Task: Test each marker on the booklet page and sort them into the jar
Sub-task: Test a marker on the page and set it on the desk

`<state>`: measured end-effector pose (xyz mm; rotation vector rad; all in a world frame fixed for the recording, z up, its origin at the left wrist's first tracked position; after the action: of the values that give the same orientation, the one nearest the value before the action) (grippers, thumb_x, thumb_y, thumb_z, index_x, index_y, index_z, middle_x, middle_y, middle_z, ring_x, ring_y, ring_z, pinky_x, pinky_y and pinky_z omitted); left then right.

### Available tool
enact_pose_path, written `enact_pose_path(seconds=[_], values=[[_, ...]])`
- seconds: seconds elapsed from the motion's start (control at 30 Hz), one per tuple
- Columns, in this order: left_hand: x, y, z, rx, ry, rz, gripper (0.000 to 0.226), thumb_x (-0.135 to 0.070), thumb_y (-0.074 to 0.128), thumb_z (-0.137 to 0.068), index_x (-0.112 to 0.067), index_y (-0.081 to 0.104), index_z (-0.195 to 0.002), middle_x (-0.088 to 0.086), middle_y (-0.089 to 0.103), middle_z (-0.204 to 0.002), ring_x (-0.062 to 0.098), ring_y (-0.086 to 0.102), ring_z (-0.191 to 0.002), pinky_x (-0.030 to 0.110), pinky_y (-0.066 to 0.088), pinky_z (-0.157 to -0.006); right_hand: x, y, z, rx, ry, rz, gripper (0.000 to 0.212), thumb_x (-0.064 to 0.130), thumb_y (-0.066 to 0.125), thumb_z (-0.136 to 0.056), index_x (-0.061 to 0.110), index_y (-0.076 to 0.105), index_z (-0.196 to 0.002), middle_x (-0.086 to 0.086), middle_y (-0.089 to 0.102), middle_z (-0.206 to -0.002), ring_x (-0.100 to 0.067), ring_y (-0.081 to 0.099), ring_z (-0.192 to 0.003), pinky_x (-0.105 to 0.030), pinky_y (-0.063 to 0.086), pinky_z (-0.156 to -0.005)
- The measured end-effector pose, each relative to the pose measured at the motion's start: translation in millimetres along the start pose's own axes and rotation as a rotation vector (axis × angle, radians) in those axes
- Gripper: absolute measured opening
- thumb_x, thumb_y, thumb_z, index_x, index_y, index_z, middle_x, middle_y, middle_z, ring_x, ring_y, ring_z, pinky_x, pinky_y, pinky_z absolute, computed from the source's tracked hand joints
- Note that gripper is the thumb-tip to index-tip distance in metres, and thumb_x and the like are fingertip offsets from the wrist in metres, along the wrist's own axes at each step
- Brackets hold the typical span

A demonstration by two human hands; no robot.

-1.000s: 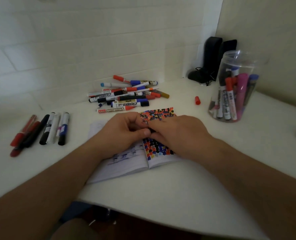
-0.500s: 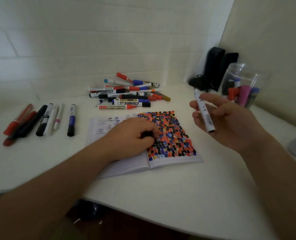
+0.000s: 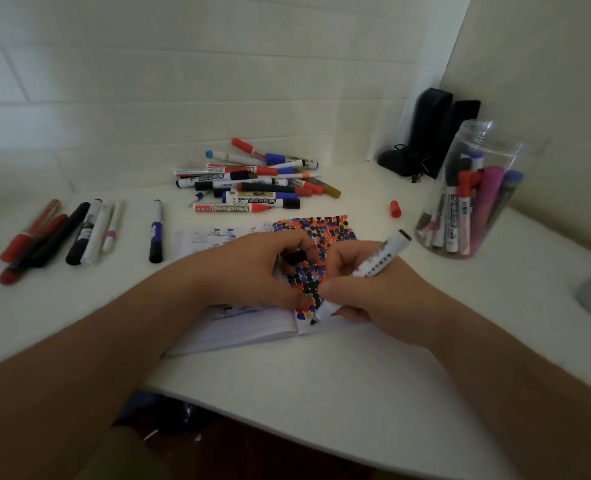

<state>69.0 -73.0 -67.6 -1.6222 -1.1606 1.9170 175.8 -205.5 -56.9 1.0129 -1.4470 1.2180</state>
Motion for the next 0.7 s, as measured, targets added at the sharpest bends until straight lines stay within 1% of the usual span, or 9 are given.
enact_pose_path(seconds=[0.07,0.1,0.17,0.23,0.3,0.37,0.5,0.63,0.7], values=[[-0.7,0.0,0.2,0.007,-0.008,0.009,0.052,-0.040,0.089,-0.076,-0.044,0.058,-0.117,-0.018,0.063,-0.113,0.001,0.059,-0.095,0.024,0.049,-0.081,-0.5,2.3,-1.6,-0.095,0.014,0.154,0.029,0.007,0.078,-0.083,0.006,0.055,-0.066,-0.004,0.057,-0.054,-0.013,0.051,-0.047,-0.022,0.042,-0.046],[-0.7,0.3,0.2,0.007,-0.007,0.015,0.052,-0.039,0.089,-0.075,-0.044,0.058,-0.117,-0.018,0.063,-0.113,0.001,0.059,-0.094,0.022,0.048,-0.080,-1.7,2.6,-2.9,-0.145,0.016,0.196,0.029,0.005,0.077,-0.083,0.006,0.055,-0.065,-0.003,0.059,-0.055,-0.012,0.053,-0.048,-0.022,0.044,-0.047],[-1.0,0.7,0.1,-0.001,-0.003,0.025,0.052,-0.037,0.090,-0.074,-0.044,0.058,-0.115,-0.018,0.062,-0.110,0.001,0.058,-0.092,0.021,0.046,-0.078,-4.7,2.2,-5.0,-0.231,0.028,0.232,0.030,0.002,0.074,-0.082,0.005,0.052,-0.063,-0.007,0.059,-0.056,-0.012,0.053,-0.048,-0.024,0.045,-0.047],[-0.3,0.5,0.4,-0.010,-0.008,0.033,0.053,-0.035,0.090,-0.073,-0.045,0.057,-0.114,-0.019,0.061,-0.108,0.000,0.058,-0.089,0.020,0.045,-0.076,-9.1,1.2,-6.4,-0.281,0.061,0.219,0.032,0.001,0.072,-0.080,0.010,0.050,-0.059,-0.008,0.056,-0.055,-0.013,0.052,-0.047,-0.025,0.045,-0.047],[0.6,0.5,1.0,-0.009,-0.010,0.025,0.055,-0.037,0.091,-0.073,-0.046,0.057,-0.114,-0.019,0.061,-0.109,-0.002,0.057,-0.088,0.019,0.044,-0.075,-10.8,1.8,-6.2,-0.286,0.085,0.197,0.035,-0.001,0.072,-0.080,0.014,0.050,-0.057,-0.007,0.057,-0.054,-0.013,0.054,-0.046,-0.025,0.046,-0.046],[0.6,0.8,1.1,-0.006,-0.005,0.021,0.056,-0.039,0.091,-0.073,-0.046,0.056,-0.116,-0.019,0.061,-0.110,-0.004,0.056,-0.086,0.018,0.044,-0.074,-9.1,3.8,-5.9,-0.266,0.086,0.197,0.032,-0.002,0.072,-0.081,0.012,0.052,-0.059,-0.007,0.060,-0.054,-0.012,0.056,-0.046,-0.024,0.047,-0.045],[1.2,1.5,0.1,-0.009,0.000,0.029,0.055,-0.038,0.090,-0.074,-0.046,0.056,-0.116,-0.018,0.062,-0.112,0.000,0.058,-0.090,0.021,0.045,-0.075,-7.6,5.6,-6.4,-0.253,0.086,0.228,0.031,-0.001,0.072,-0.083,0.010,0.053,-0.061,-0.005,0.061,-0.053,-0.011,0.057,-0.044,-0.021,0.046,-0.045],[2.0,2.1,-0.9,-0.007,0.009,0.024,0.053,-0.039,0.089,-0.074,-0.047,0.056,-0.115,-0.018,0.063,-0.113,0.001,0.059,-0.090,0.022,0.046,-0.076,-6.1,6.9,-6.5,-0.235,0.079,0.268,0.027,0.000,0.073,-0.082,0.007,0.055,-0.063,-0.005,0.063,-0.053,-0.012,0.058,-0.046,-0.025,0.050,-0.046],[2.1,2.4,-1.5,-0.006,0.008,0.021,0.055,-0.040,0.089,-0.074,-0.046,0.056,-0.117,-0.018,0.063,-0.114,0.002,0.059,-0.093,0.025,0.049,-0.079,-6.3,6.1,-6.6,-0.237,0.069,0.309,0.029,0.002,0.073,-0.081,0.010,0.054,-0.061,-0.002,0.060,-0.052,-0.012,0.056,-0.047,-0.026,0.049,-0.047]])
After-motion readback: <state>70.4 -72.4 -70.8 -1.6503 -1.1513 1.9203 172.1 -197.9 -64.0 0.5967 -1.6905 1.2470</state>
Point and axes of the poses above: each hand's wrist, its own z-axis away from the middle knuckle, its own y-axis out of the palm, x = y × z, the point moved 5 cm from there along -z, towards the middle knuckle
